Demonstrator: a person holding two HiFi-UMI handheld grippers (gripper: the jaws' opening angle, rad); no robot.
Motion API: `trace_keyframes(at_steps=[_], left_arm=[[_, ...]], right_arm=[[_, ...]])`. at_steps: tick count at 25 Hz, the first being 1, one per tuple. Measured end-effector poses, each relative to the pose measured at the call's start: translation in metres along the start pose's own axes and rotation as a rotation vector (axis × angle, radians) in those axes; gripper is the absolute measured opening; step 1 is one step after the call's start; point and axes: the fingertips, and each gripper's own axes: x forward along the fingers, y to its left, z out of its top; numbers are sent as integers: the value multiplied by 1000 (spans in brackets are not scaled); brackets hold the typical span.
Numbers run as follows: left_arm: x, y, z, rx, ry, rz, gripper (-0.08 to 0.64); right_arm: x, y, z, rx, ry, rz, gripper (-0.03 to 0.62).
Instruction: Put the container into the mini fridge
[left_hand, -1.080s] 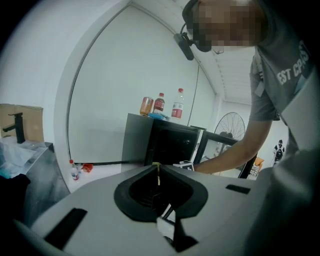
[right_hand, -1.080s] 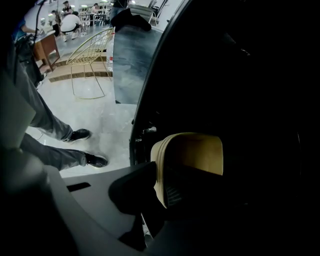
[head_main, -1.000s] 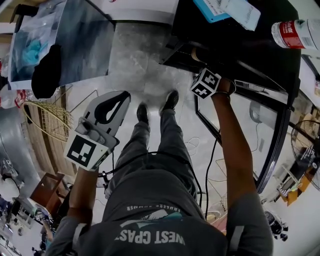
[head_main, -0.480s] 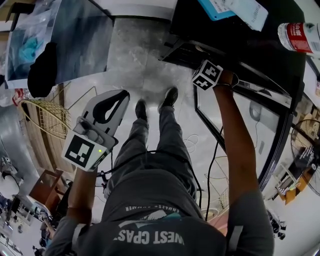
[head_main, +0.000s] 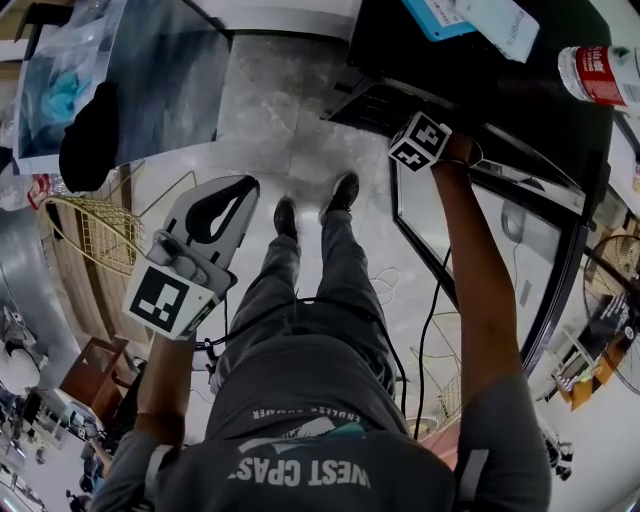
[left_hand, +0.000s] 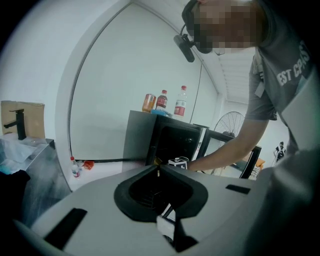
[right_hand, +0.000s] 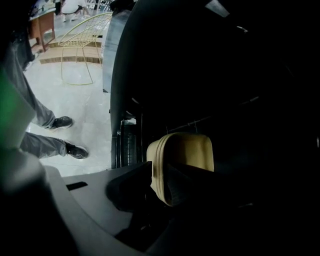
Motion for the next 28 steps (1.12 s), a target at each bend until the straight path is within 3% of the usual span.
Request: trace_keyframes(at_steps=[6, 13, 23, 28], left_arm=[[-8, -5, 13, 26, -28, 0, 26], [-26, -12, 35, 65, -66, -3, 26], [-67, -21, 75, 151, -171, -23, 26], [-86, -27, 88, 162, -176, -36, 26]], right_arm=[[-24, -7, 1, 35, -9, -31, 115], [-82, -15, 8, 163, -51, -77, 114], [-220, -27, 38, 374, -193, -170, 87], [-297, -41, 51, 483, -300, -218, 65]])
